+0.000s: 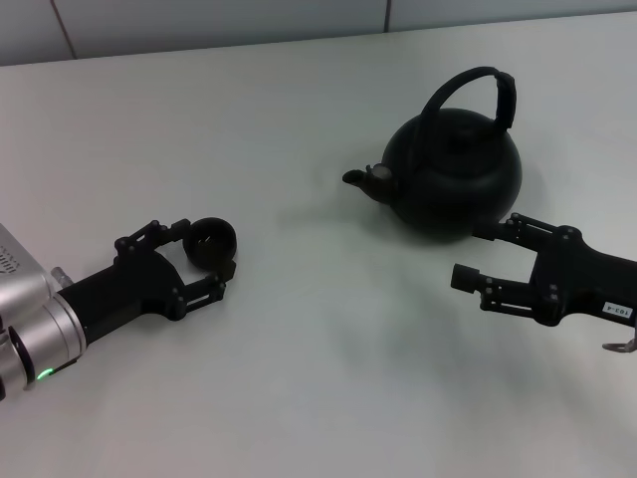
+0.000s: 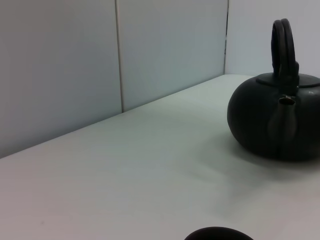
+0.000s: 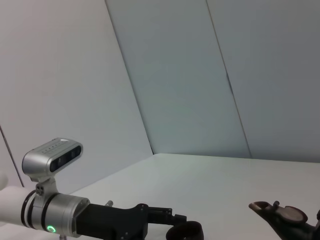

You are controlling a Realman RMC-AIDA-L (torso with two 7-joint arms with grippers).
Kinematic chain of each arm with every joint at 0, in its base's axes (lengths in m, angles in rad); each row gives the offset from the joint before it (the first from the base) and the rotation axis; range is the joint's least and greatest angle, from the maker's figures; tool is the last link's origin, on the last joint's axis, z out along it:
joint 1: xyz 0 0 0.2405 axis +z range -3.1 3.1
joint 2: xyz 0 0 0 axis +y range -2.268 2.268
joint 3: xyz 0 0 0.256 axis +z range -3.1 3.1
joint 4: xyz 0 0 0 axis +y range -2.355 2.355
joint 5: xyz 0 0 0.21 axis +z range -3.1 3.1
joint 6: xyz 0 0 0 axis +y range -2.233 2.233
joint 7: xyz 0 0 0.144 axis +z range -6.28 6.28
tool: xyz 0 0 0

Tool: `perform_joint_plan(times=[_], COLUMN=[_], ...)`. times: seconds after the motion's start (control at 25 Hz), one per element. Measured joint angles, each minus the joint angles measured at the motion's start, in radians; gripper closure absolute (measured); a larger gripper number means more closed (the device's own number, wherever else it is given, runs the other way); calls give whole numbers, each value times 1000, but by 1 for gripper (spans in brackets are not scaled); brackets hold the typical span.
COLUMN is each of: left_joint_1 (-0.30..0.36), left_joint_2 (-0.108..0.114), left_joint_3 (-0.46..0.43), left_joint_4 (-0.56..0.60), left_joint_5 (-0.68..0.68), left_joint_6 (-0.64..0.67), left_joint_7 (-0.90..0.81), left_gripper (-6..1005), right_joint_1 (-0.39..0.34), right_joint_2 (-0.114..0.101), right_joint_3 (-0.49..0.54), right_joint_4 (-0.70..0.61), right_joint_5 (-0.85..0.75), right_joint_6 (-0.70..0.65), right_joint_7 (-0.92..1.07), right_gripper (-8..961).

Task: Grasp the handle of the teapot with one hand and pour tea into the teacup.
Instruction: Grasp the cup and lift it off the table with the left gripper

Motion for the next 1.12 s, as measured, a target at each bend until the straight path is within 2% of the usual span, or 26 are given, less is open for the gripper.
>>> perform_joint_plan(times=[1.12], left_joint_1=[6], left_joint_2=[0], left_joint_3=[3], left_joint_4=[-9], left_joint_5=[-6], left_joint_6=[42], left_joint_7=[-53], left_gripper=[330], right_joint_1=[-3], right_joint_2=[-2], right_joint_3=[9], right_joint_4=[3], right_joint_5=[-2], right_joint_6=[-13], right_joint_7=[2], right_gripper=[129])
